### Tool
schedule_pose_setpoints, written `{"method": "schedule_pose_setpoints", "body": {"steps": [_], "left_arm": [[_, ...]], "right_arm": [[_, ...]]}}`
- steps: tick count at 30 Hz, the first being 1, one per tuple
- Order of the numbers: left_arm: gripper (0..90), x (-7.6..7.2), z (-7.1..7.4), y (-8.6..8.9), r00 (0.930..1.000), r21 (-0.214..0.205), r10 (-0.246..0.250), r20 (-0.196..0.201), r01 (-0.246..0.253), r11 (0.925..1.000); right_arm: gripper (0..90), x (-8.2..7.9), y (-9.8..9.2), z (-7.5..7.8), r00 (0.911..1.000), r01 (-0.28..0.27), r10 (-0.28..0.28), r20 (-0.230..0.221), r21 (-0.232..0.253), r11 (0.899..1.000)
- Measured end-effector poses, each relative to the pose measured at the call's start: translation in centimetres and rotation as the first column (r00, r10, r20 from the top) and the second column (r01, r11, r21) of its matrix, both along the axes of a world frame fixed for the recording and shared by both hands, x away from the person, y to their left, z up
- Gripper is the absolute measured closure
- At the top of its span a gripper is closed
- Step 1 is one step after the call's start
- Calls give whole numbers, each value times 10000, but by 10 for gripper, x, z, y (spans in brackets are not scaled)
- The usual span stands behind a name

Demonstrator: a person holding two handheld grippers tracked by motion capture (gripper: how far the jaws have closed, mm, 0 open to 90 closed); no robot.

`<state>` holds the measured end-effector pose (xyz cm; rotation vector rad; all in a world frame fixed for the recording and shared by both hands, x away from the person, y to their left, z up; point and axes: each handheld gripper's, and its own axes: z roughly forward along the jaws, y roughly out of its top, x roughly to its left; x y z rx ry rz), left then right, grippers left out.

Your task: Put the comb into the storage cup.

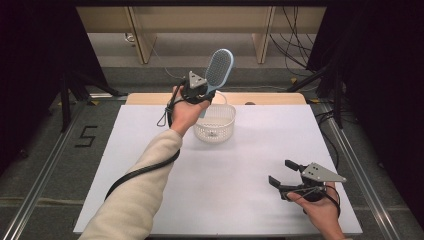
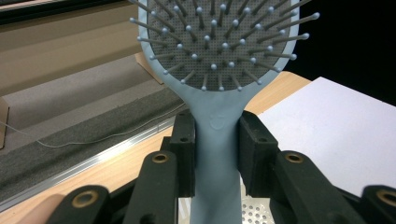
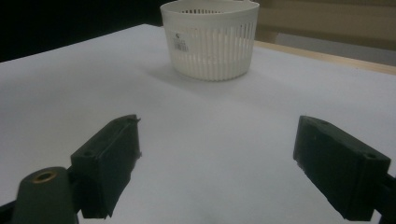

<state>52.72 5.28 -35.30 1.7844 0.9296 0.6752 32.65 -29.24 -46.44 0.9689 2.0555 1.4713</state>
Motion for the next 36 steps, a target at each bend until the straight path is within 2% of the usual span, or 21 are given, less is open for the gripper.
{"method": "schedule_pose_setpoints", "body": {"steps": [15, 36], "left_arm": [[700, 4, -7, -1, 9999, 66, -10, -112, 11, 10000], [700, 8, -9, -4, 9999, 89, -100, -134, 102, 9999]], "right_arm": [[154, 0, 0, 0, 10000, 5, -5, -56, -9, 10000], [154, 0, -1, 0, 10000, -10, 10, -13, 26, 10000]]}}
